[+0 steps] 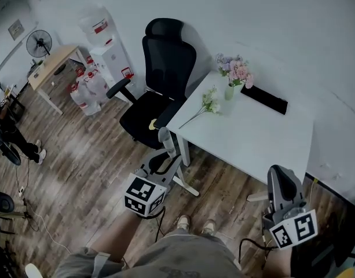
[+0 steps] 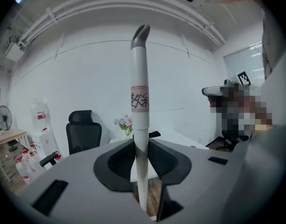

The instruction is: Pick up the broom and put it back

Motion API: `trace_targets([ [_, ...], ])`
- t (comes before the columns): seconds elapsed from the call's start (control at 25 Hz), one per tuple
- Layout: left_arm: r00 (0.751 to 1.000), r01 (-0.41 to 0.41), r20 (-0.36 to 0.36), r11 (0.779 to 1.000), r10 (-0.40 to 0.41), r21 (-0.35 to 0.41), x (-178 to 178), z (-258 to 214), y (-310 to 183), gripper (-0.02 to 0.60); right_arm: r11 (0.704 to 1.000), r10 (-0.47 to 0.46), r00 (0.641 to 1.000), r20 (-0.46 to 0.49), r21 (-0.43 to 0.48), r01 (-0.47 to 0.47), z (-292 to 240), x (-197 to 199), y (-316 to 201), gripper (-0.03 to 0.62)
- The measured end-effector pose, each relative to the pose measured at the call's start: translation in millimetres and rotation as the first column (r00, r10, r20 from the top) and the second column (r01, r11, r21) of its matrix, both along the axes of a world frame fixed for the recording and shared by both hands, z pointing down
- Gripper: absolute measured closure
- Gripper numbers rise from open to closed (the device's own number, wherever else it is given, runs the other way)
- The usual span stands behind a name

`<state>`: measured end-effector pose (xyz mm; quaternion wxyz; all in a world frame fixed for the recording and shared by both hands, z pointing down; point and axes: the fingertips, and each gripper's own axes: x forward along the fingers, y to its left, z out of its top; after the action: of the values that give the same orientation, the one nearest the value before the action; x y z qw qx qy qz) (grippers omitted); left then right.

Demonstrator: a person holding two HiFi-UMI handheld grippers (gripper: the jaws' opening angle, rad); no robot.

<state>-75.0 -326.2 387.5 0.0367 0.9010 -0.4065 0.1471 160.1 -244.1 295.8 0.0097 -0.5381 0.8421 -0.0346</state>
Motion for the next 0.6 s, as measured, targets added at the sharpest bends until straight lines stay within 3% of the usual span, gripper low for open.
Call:
trace_targets([
  [0.32, 0.999, 0.03, -0.028, 0.999, -0.029, 0.036, -13, -25, 42, 0.483, 0.999, -0.041, 0.998, -0.046, -0.031, 0.039, 9, -17, 20, 0.559],
  [0.6, 0.999, 0.04, -0.029, 0.998, -0.038, 0.039, -20, -26, 45, 0.483, 0.99, -0.112, 0.994, -0.012, -0.09, 0.11, 24, -36, 18, 0.56],
])
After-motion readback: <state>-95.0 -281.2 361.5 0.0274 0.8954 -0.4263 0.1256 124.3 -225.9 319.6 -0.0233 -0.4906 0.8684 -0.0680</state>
